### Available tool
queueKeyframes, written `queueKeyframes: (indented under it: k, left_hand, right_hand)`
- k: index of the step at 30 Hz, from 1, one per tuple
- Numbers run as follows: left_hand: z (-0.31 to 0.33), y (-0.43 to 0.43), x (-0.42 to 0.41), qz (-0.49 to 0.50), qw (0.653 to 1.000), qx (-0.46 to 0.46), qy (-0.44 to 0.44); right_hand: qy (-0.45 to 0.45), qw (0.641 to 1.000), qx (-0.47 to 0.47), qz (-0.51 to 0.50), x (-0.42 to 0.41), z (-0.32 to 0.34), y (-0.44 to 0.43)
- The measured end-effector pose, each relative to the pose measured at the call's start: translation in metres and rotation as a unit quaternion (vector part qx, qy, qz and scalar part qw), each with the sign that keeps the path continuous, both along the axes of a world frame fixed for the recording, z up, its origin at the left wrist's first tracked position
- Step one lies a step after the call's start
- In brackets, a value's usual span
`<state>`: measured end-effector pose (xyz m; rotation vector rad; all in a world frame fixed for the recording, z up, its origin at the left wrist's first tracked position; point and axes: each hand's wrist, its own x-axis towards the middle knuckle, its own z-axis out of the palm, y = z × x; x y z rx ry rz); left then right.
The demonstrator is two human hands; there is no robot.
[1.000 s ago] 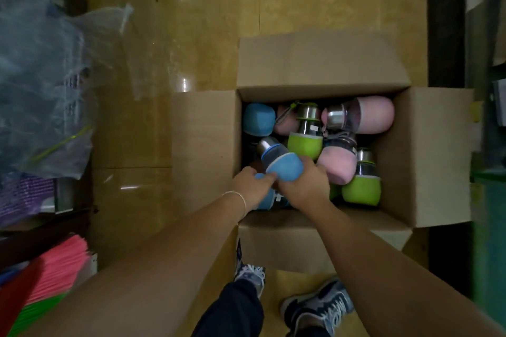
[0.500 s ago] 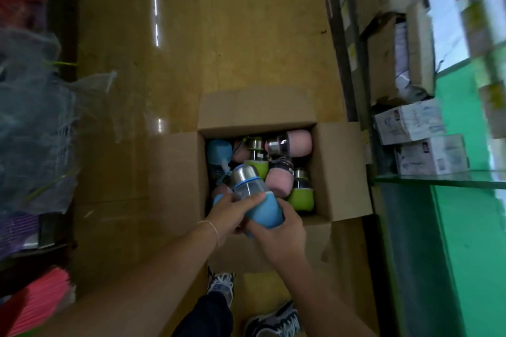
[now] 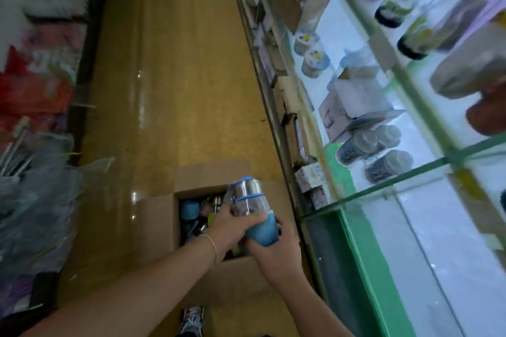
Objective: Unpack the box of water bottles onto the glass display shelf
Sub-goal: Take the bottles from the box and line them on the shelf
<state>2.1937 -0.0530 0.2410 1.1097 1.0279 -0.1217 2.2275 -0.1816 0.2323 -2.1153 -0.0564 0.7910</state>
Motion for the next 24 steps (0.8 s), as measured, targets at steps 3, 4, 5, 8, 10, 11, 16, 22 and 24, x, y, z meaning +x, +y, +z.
queueKeyframes:
  k: [3, 4, 5, 8, 10, 11, 16, 22, 24]
  left_hand:
    - [0.064, -0.009, 0.016, -0.038, 0.998, 0.043, -0.040]
    - [0.087, -0.011, 0.022, -0.049, 0.995, 0.060, -0.056]
    - [0.109, -0.014, 0.028, -0.062, 0.992, 0.084, -0.075]
    - [0.173, -0.022, 0.049, -0.093, 0.974, 0.159, -0.129]
    - [0.216, -0.029, 0.063, -0.101, 0.961, 0.190, -0.174]
    - [0.240, -0.034, 0.068, -0.109, 0.952, 0.207, -0.199]
    - [0.360, -0.073, 0.080, -0.154, 0.880, 0.298, -0.337]
    - [0.461, -0.132, 0.096, -0.164, 0.792, 0.359, -0.466]
    - [0.485, -0.156, 0.101, -0.171, 0.768, 0.379, -0.487]
  right_hand:
    - [-0.032, 0.999, 0.026, -0.003, 0.014, 0.067, -0.012]
    - [-0.049, 0.998, 0.036, -0.004, 0.020, 0.090, -0.017]
    - [-0.069, 0.996, 0.048, -0.007, 0.024, 0.114, -0.021]
    - [-0.131, 0.988, 0.081, -0.031, 0.040, 0.185, -0.034]
    - [-0.173, 0.980, 0.094, -0.040, 0.047, 0.232, -0.042]
    - [-0.194, 0.975, 0.096, -0.044, 0.051, 0.256, -0.046]
    - [-0.313, 0.943, 0.094, -0.069, 0.066, 0.368, -0.081]
    - [-0.423, 0.895, 0.068, -0.125, 0.061, 0.473, -0.142]
    - [-0.442, 0.884, 0.050, -0.141, 0.059, 0.496, -0.167]
